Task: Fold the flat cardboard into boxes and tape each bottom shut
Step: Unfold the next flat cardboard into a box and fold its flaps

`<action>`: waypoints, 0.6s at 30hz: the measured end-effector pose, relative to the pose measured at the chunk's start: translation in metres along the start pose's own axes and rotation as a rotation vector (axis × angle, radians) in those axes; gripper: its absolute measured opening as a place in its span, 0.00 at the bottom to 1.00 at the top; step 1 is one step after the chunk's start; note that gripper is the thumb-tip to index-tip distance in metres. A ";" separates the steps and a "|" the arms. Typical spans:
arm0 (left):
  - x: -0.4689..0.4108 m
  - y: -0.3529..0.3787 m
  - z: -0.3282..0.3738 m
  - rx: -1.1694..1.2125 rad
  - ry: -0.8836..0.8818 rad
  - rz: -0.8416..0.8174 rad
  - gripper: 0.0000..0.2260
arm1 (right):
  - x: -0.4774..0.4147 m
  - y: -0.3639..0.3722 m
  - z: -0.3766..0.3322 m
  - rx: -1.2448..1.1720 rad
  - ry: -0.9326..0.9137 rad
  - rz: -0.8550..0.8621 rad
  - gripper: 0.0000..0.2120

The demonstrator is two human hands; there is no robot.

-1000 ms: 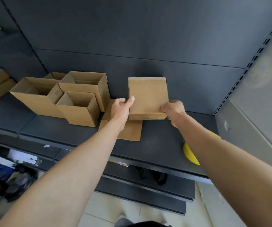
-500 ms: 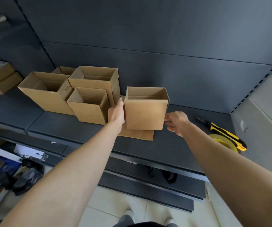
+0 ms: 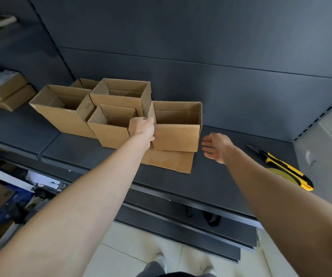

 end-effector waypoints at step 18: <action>-0.001 -0.041 -0.012 -0.153 0.078 0.159 0.08 | -0.022 0.025 0.029 0.152 0.173 0.049 0.08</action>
Point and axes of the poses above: each hand's wrist, its own x-axis away from the middle knuckle, its own y-axis out of the palm, z = x × y, the point moved 8 cm from there along -x, towards the middle knuckle, and after that the axes turned 12 degrees about -x, right-handed, at the moved point
